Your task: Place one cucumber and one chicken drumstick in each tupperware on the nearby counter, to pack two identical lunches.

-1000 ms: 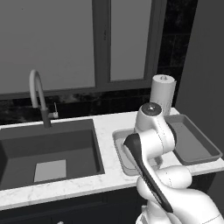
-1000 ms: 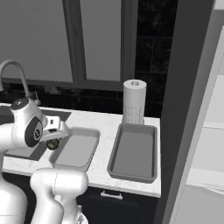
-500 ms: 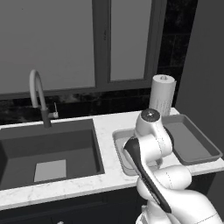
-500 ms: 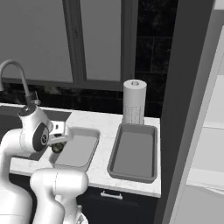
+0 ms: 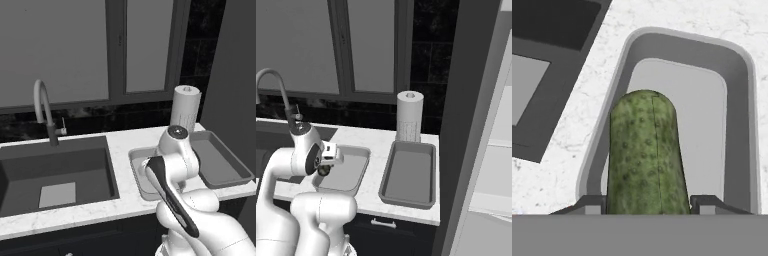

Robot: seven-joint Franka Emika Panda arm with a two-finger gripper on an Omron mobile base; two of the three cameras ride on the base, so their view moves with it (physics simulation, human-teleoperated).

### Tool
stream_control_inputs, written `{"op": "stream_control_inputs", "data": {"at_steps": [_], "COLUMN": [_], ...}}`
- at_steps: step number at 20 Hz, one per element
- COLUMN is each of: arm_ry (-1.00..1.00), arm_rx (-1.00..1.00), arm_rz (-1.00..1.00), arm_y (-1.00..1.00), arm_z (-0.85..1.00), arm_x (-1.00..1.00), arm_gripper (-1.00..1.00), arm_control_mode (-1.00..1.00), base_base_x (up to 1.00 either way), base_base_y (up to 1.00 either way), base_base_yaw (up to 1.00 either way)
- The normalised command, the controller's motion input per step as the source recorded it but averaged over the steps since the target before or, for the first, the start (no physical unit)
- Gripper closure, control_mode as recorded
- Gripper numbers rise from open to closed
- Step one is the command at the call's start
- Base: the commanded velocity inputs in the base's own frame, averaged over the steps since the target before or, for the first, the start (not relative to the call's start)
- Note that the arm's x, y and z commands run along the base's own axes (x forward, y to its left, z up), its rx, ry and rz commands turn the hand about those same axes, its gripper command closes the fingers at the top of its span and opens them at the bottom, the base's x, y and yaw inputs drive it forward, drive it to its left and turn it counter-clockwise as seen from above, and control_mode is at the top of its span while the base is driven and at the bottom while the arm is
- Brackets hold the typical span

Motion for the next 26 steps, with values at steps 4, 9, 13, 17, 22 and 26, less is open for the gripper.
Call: {"op": "stream_control_inputs", "data": {"at_steps": [4,9,13,17,22,26], "arm_ry": [0.00,0.00,0.00,0.00,-0.05,-0.08], "arm_rx": [0.03,0.02,0.03,0.02,0.01,0.00], "arm_rz": [0.00,-0.03,-0.03,0.00,0.00,0.00], "arm_y": [0.04,0.13,0.09,0.00,-0.07,-0.18], "arm_z": [-0.49,-0.47,-0.46,-0.47,-0.38,-0.27], "arm_x": [0.01,0.05,0.04,0.15,0.35,0.14], "arm_gripper": [1.00,1.00,1.00,1.00,1.00,1.00], "arm_control_mode": [-1.00,-1.00,-1.00,-1.00,-1.00,-1.00], "base_base_x": [0.00,0.00,0.00,0.00,0.00,0.00], "base_base_y": [0.00,0.00,0.00,0.00,0.00,0.00], "base_base_yaw": [0.00,0.00,0.00,0.00,0.00,0.00]}}
